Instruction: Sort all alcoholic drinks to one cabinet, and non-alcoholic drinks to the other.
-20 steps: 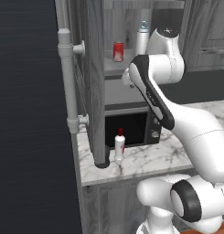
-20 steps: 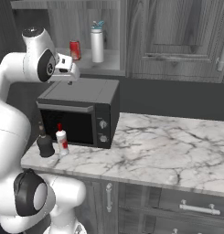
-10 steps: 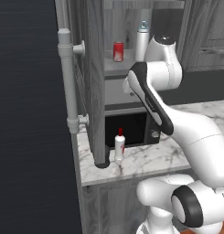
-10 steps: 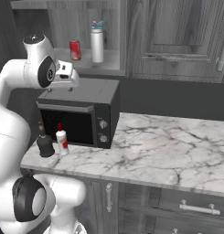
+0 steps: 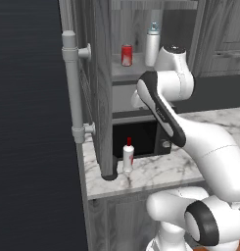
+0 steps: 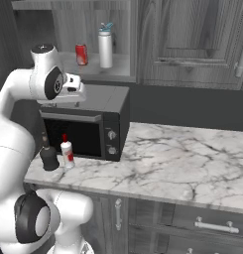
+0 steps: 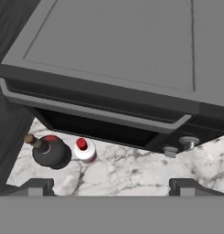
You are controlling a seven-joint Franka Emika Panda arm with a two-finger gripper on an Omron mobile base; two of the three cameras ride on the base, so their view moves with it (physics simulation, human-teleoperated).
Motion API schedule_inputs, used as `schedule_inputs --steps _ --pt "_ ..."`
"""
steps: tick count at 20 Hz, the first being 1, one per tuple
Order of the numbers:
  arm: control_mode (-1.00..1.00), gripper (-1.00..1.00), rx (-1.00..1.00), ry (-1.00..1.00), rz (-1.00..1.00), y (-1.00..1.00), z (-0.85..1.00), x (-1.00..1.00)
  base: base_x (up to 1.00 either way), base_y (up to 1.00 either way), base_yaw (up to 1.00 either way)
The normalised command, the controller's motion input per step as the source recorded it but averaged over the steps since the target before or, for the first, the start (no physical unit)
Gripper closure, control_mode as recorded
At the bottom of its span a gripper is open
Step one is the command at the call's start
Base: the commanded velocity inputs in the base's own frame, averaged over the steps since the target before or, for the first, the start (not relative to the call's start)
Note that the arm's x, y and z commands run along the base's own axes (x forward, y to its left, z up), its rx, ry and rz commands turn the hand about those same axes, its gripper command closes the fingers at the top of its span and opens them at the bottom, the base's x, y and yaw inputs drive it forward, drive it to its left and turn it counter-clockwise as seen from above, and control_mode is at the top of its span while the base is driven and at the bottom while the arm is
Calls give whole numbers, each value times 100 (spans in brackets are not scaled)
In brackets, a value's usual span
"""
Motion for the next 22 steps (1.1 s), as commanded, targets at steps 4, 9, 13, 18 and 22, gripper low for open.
schedule_inputs --steps 4,9,13,18,22 --pt "-100 -100 3 10 3 0 -29 -8 0 0 0" --pt "-100 -100 4 7 3 0 -34 -11 0 0 0" --pt "-100 -100 6 6 3 0 -36 -8 0 0 0" --pt "-100 -100 5 4 3 0 -33 -2 0 0 0" --pt "-100 -100 0 0 4 0 -24 0 0 0 0"
